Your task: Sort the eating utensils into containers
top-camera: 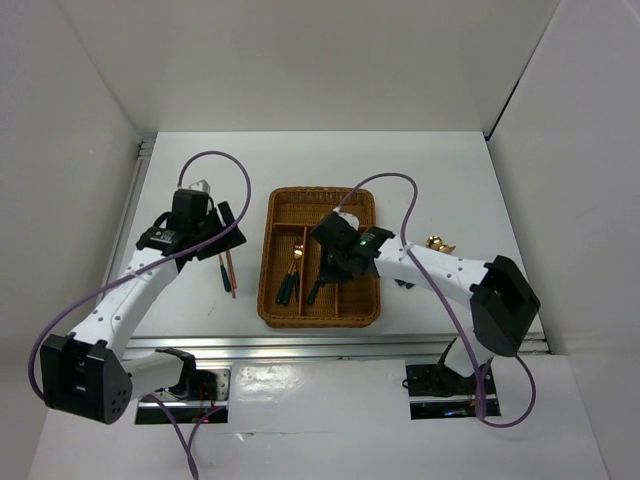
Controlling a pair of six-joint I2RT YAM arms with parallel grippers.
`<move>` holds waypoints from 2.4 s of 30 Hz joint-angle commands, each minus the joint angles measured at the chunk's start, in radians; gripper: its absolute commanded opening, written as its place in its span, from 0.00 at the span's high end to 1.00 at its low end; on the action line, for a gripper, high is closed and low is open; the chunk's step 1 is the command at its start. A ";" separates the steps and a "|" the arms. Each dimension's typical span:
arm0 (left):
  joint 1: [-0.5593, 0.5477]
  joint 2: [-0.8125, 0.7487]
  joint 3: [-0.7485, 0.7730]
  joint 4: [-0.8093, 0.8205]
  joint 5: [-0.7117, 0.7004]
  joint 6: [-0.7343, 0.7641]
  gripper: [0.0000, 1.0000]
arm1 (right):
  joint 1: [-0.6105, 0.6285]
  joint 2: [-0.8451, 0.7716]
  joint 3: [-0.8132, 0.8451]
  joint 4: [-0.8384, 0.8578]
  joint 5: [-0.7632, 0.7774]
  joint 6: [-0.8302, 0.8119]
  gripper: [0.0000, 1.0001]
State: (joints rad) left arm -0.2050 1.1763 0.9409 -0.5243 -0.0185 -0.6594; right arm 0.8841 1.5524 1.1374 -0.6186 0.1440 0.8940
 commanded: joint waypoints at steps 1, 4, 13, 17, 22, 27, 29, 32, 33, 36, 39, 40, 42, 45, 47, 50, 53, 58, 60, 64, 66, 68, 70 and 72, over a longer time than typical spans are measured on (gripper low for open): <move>0.010 -0.044 -0.004 -0.002 -0.004 0.015 0.21 | 0.007 0.046 0.019 0.053 -0.012 0.016 0.95; 0.010 -0.063 -0.004 -0.011 -0.014 0.015 0.21 | 0.007 0.084 0.019 0.053 -0.021 0.028 0.94; 0.010 -0.072 -0.013 -0.020 -0.023 0.024 0.20 | 0.016 0.106 0.038 0.028 -0.030 0.034 0.68; 0.010 -0.072 -0.013 -0.020 -0.023 0.024 0.20 | 0.016 0.095 0.077 -0.018 -0.003 0.025 0.51; 0.010 -0.072 -0.013 -0.020 -0.032 0.024 0.19 | 0.016 0.031 0.139 -0.098 0.086 0.016 0.37; 0.010 -0.061 -0.004 -0.020 -0.032 0.024 0.19 | -0.052 -0.106 0.161 -0.211 0.235 0.026 0.35; 0.010 -0.041 0.005 -0.011 -0.023 0.024 0.19 | -0.157 -0.152 0.125 -0.222 0.252 0.026 0.37; 0.010 -0.027 0.016 -0.002 -0.014 0.024 0.19 | -0.333 -0.236 0.027 -0.222 0.241 0.016 0.42; 0.010 -0.015 0.016 -0.002 -0.014 0.024 0.19 | -0.374 -0.270 0.003 -0.222 0.227 0.016 0.42; 0.010 0.005 0.025 0.007 -0.014 0.024 0.19 | -0.500 -0.310 -0.102 -0.231 0.207 0.016 0.46; 0.010 0.029 0.025 0.016 -0.005 0.024 0.19 | -0.589 -0.339 -0.206 -0.191 0.174 0.016 0.48; 0.010 0.029 0.025 0.017 0.005 0.024 0.19 | -0.608 -0.339 -0.247 -0.172 0.163 0.016 0.50; 0.010 0.051 0.036 0.017 0.005 0.024 0.19 | -0.648 -0.319 -0.272 -0.171 0.149 0.016 0.52; 0.010 0.062 0.045 0.017 0.005 0.024 0.19 | -0.659 -0.290 -0.283 -0.171 0.149 0.025 0.56; 0.010 0.062 0.045 0.017 0.005 0.024 0.19 | -0.659 -0.279 -0.310 -0.150 0.149 0.034 0.56; 0.010 0.071 0.045 0.017 0.005 0.024 0.19 | -0.685 -0.279 -0.350 -0.103 0.149 0.022 0.56; 0.010 0.080 0.045 0.017 0.005 0.024 0.19 | -0.695 -0.255 -0.370 -0.064 0.109 0.011 0.57; 0.010 0.089 0.055 0.017 0.005 0.024 0.19 | -0.695 -0.224 -0.370 -0.044 0.109 -0.009 0.58; 0.010 0.089 0.055 0.017 0.005 0.024 0.19 | -0.695 -0.215 -0.370 -0.024 0.109 -0.018 0.58; 0.010 0.098 0.064 0.017 0.005 0.024 0.19 | -0.695 -0.203 -0.361 -0.013 0.098 -0.018 0.58; 0.010 0.098 0.064 0.017 0.005 0.024 0.19 | -0.695 -0.193 -0.361 -0.013 0.098 -0.018 0.58; 0.010 0.108 0.064 0.017 0.005 0.024 0.19 | -0.695 -0.181 -0.361 -0.013 0.098 -0.018 0.58; 0.010 0.108 0.064 0.017 0.005 0.024 0.19 | -0.695 -0.172 -0.370 -0.004 0.098 -0.018 0.58; 0.010 0.108 0.064 0.017 0.005 0.024 0.19 | -0.695 -0.172 -0.370 -0.004 0.098 -0.018 0.58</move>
State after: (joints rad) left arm -0.1993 1.2755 0.9668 -0.5304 -0.0223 -0.6548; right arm 0.1925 1.3750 0.7704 -0.6544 0.2321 0.8841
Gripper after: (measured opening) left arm 0.809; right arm 0.422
